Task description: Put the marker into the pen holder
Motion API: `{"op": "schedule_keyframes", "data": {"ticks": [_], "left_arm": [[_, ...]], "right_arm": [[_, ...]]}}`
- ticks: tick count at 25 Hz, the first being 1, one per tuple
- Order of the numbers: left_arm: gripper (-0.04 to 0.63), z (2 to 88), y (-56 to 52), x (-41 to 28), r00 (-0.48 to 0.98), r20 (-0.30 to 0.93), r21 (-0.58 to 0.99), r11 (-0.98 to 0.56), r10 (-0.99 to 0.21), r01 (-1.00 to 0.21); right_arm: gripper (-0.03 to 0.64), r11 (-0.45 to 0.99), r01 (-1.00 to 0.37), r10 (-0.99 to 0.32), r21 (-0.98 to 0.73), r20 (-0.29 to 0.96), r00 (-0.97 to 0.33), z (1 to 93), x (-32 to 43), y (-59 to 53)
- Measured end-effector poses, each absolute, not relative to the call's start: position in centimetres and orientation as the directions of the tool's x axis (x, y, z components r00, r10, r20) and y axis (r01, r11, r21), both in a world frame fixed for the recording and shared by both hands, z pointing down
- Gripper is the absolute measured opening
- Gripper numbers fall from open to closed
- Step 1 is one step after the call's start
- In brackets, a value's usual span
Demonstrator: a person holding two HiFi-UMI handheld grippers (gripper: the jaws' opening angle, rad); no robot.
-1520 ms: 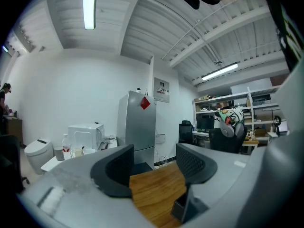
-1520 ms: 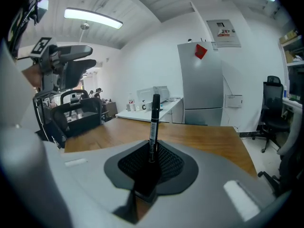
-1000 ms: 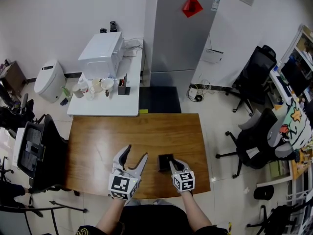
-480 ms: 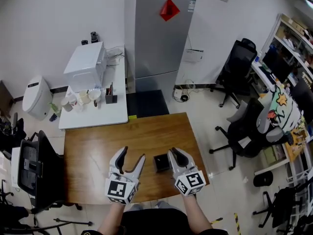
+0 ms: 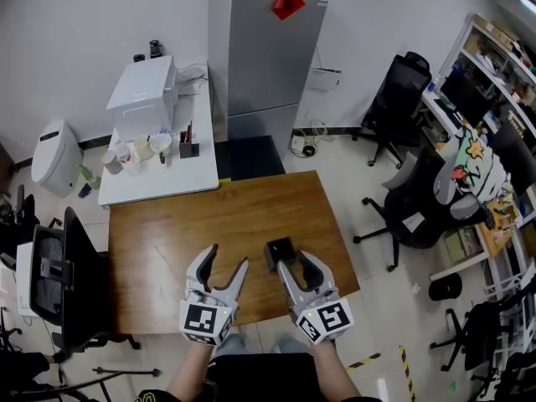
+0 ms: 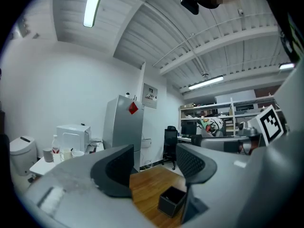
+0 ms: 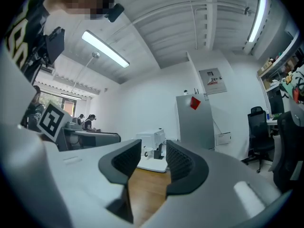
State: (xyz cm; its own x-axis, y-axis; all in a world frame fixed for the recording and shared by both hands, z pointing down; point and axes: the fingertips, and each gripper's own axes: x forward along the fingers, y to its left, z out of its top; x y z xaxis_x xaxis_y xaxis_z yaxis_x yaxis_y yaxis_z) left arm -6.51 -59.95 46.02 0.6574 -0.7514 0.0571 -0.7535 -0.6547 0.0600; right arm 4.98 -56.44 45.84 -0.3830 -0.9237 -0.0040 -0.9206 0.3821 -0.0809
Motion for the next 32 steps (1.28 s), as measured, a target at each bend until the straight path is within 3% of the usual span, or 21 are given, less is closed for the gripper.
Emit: {"op": "schedule_keyframes", "data": {"ticks": [9,18,32], "left_arm": [[0.278,45.6,-51.0,-2.8,0.586,0.036,0.058,-0.584,-0.809,-0.810],[0.276,49.7,-37.1,3.8,0.544,0.149,0.050,-0.543,-0.826,-0.838],[0.276,43.6,-35.2,-4.5,0.452,0.038,0.028,-0.451,-0.891,-0.892]], "right_arm": [[0.265,0.406,-0.910,-0.914,-0.087,-0.022,-0.406,46.1,9.7,-48.1],[0.275,0.508,-0.853,-0.859,-0.121,0.005,-0.512,49.4,14.5,-37.5],[0.275,0.472,-0.880,-0.881,-0.042,-0.048,-0.470,42.9,8.7,-35.9]]}}
